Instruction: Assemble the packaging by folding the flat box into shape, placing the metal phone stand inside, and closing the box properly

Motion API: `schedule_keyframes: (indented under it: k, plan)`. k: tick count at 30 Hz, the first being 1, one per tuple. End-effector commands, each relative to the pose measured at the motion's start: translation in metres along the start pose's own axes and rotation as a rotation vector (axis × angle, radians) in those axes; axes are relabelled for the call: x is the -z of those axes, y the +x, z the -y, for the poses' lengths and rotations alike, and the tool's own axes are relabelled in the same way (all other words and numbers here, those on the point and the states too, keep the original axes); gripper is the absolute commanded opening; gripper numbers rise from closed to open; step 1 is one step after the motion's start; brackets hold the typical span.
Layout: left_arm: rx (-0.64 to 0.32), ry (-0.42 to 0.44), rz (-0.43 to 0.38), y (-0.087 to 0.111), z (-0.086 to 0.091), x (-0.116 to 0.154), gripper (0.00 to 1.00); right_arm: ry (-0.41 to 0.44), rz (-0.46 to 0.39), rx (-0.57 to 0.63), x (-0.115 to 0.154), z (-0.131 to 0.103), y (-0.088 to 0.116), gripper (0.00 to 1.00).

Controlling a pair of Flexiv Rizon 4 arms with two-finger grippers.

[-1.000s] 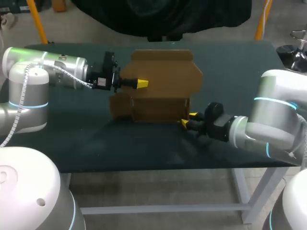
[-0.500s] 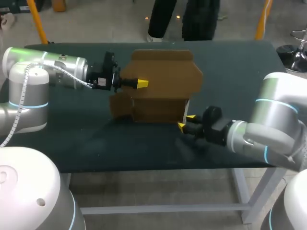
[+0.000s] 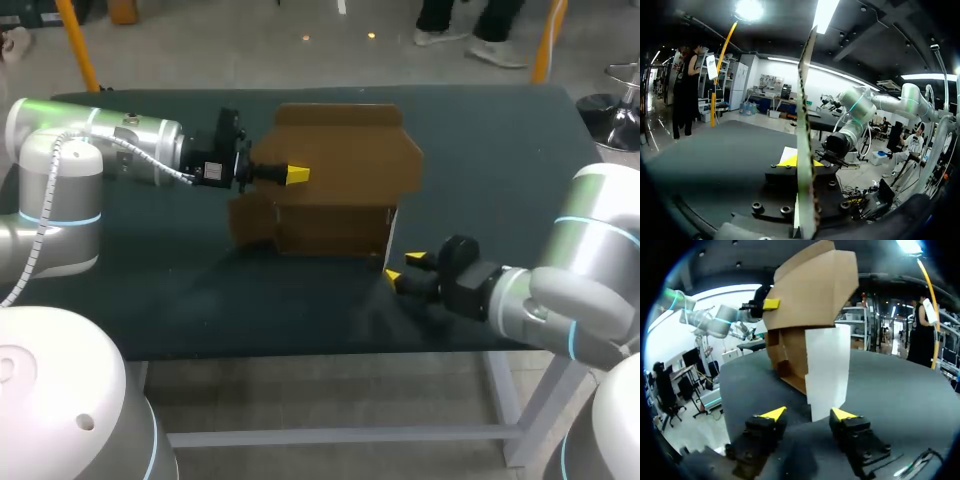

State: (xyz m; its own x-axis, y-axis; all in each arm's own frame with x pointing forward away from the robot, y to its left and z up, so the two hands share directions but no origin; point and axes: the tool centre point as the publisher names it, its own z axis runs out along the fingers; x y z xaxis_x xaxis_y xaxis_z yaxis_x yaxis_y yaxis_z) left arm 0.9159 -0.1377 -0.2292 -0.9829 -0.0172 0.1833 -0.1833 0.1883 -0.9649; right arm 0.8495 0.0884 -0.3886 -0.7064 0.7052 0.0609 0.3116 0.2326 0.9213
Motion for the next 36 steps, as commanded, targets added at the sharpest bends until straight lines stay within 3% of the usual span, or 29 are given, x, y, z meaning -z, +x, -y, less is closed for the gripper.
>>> schedule_keyframes:
  k: [1,15,25,36]
  plan:
    - [0.000,0.000,-0.002,-0.001,-0.003,-0.001,0.00,-0.007,-0.017,0.008,0.015,0.003,-0.003,0.61]
    - [0.000,0.000,-0.002,-0.001,-0.003,-0.001,0.00,0.038,-0.194,0.084,0.022,-0.003,-0.031,0.50]
    - [0.000,0.000,-0.002,-0.001,-0.003,-0.001,0.00,0.094,-0.230,0.144,0.003,-0.004,-0.045,0.49]
    - [0.000,0.000,-0.002,-0.001,-0.003,-0.001,0.00,0.056,-0.272,0.227,-0.014,-0.018,-0.046,0.48]
